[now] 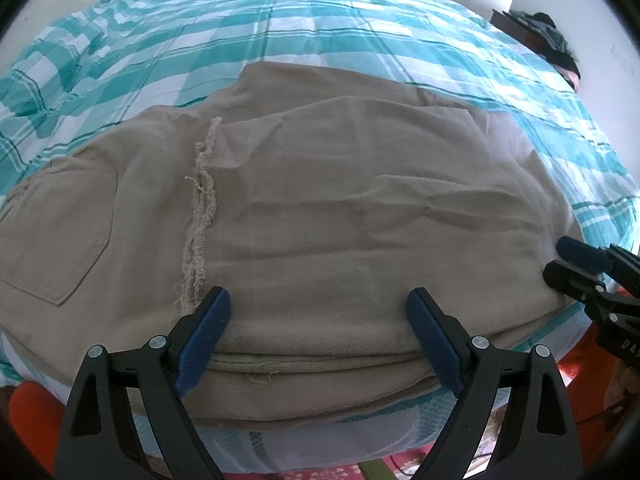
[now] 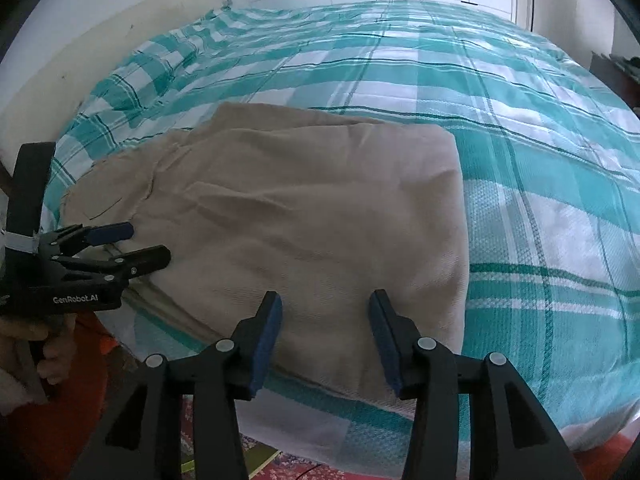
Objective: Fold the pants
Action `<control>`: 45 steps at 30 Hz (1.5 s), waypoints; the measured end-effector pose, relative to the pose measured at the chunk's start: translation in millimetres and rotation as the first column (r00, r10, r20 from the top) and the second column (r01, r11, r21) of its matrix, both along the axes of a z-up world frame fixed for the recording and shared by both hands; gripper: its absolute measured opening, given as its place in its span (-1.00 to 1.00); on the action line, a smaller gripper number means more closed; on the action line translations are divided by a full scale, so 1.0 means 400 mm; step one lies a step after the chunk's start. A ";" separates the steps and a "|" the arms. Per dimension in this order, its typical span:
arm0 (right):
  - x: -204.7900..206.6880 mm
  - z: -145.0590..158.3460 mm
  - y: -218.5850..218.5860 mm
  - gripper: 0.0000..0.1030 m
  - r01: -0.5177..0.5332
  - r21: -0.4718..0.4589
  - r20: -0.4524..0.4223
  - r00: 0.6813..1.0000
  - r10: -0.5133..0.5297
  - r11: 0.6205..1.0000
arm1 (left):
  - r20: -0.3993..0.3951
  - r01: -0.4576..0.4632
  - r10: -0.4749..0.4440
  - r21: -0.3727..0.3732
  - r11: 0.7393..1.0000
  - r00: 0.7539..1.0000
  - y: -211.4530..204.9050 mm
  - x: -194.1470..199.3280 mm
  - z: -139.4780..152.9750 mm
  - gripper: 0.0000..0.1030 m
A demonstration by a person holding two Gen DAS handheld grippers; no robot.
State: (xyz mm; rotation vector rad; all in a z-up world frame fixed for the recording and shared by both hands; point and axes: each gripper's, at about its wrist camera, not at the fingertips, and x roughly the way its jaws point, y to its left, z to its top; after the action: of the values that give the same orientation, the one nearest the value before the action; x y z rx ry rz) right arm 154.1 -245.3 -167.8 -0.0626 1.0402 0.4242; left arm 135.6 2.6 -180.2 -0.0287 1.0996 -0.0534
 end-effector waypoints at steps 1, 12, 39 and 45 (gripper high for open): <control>-0.001 -0.004 0.000 -0.09 0.002 0.000 0.005 1.000 -0.002 1.000 | 0.003 0.000 0.000 0.003 1.000 1.000 -0.001 -0.001 -0.001 0.77; -0.010 -0.017 0.004 -0.09 -0.004 -0.007 0.026 1.000 0.004 1.000 | 0.030 0.008 -0.009 0.024 1.000 1.000 -0.008 -0.008 -0.007 0.78; -0.012 -0.021 0.009 -0.09 -0.005 -0.037 0.042 0.999 0.007 0.999 | 0.044 0.022 -0.023 0.033 0.999 0.999 -0.011 -0.010 -0.012 0.80; -0.011 -0.023 0.007 -0.08 -0.004 -0.038 0.041 0.999 0.005 0.999 | 0.044 0.021 -0.023 0.033 0.999 0.999 -0.012 -0.010 -0.012 0.80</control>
State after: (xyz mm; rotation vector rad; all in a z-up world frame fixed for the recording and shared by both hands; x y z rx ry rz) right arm 149.5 -242.5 -176.8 -0.1072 1.0079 0.4057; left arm 131.5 -2.1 -185.0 0.0137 1.0559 -0.0558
